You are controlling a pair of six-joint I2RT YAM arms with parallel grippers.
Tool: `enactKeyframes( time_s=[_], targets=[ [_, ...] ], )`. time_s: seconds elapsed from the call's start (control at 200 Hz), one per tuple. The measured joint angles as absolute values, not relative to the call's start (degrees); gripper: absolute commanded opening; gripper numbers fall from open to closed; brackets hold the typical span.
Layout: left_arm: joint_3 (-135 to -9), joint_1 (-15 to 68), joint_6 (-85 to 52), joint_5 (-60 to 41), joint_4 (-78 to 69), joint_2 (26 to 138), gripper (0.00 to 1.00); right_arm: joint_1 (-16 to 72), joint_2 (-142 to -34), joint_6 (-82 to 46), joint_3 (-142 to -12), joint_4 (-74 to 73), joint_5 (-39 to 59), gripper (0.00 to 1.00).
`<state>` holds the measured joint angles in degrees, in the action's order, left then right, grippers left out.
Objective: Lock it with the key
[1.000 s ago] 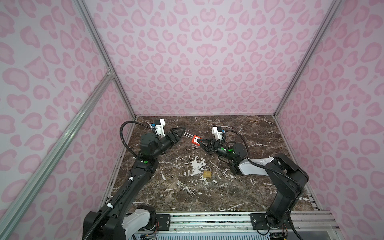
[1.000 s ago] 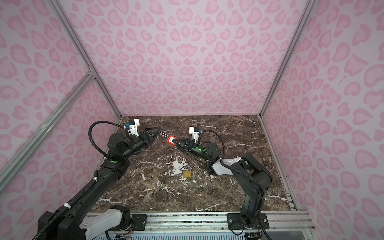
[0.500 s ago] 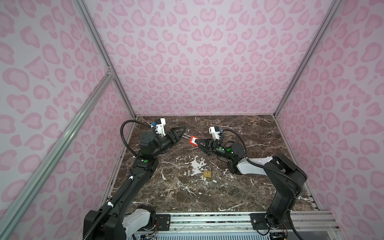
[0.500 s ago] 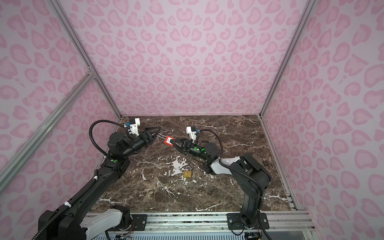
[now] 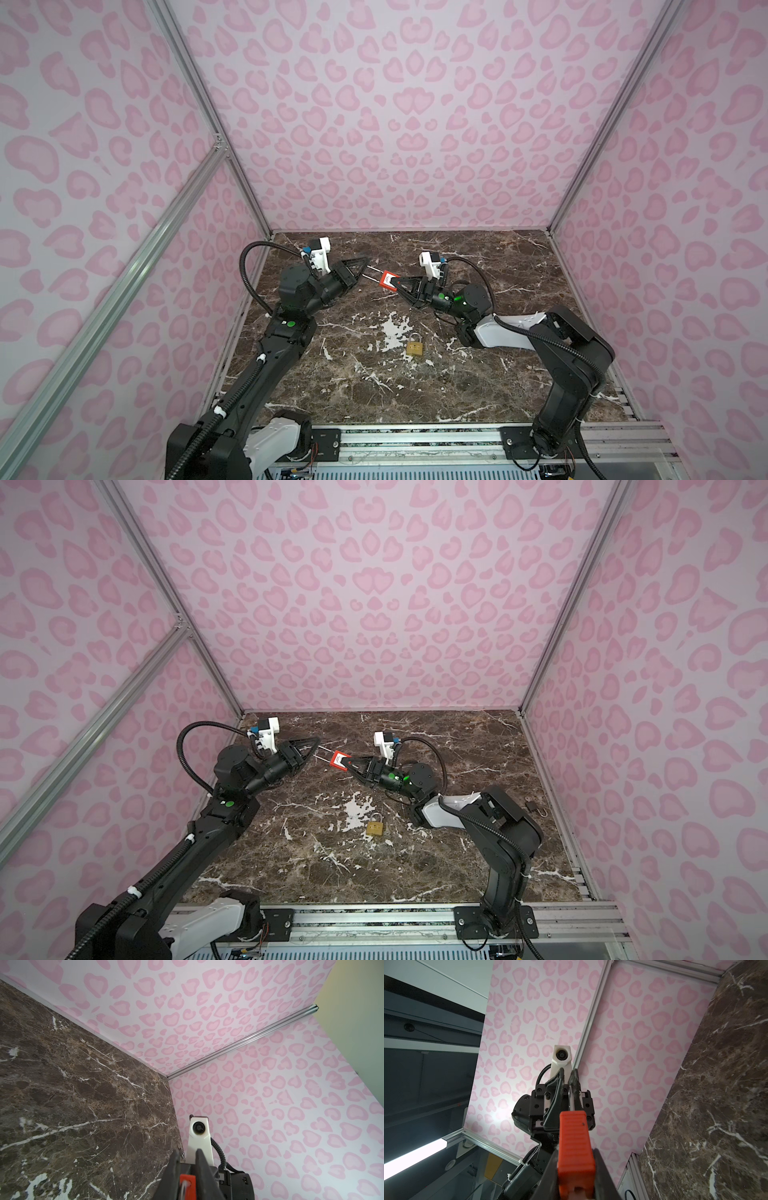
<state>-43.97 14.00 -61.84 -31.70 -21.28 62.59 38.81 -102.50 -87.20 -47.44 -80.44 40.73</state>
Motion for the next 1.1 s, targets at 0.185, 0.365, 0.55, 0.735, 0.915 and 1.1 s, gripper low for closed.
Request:
enactKeyframes(
  time_s=[0.185, 0.365, 0.55, 0.735, 0.915, 1.1],
  targets=[
    [-43.57, 13.98, -61.89, -31.48, -21.5, 62.22, 0.04, 38.72, -102.41, -87.24, -47.75, -80.34, 40.77, 0.14],
    [-42.92, 13.98, -62.06, -30.96, -23.31, 61.98, 0.03, 38.72, -102.76, -87.68, -48.86, -79.92, 41.3, 0.13],
    [-42.24, 13.98, -62.04, -30.39, -24.34, 61.71, 0.03, 38.76, -103.5, -88.86, -49.76, -79.94, 42.17, 0.13],
    [-41.93, 14.41, -62.04, -29.54, -26.89, 61.6, 0.04, 39.0, -103.53, -88.99, -51.11, -79.81, 42.26, 0.12],
    [-41.87, 15.59, -61.98, -30.11, -27.83, 61.87, 0.04, 39.31, -105.12, -90.76, -53.04, -81.54, 42.5, 0.11],
    [-42.06, 15.77, -61.34, -29.76, -28.38, 61.65, 0.23, 39.31, -105.69, -92.31, -53.78, -82.96, 42.65, 0.11]
  ],
)
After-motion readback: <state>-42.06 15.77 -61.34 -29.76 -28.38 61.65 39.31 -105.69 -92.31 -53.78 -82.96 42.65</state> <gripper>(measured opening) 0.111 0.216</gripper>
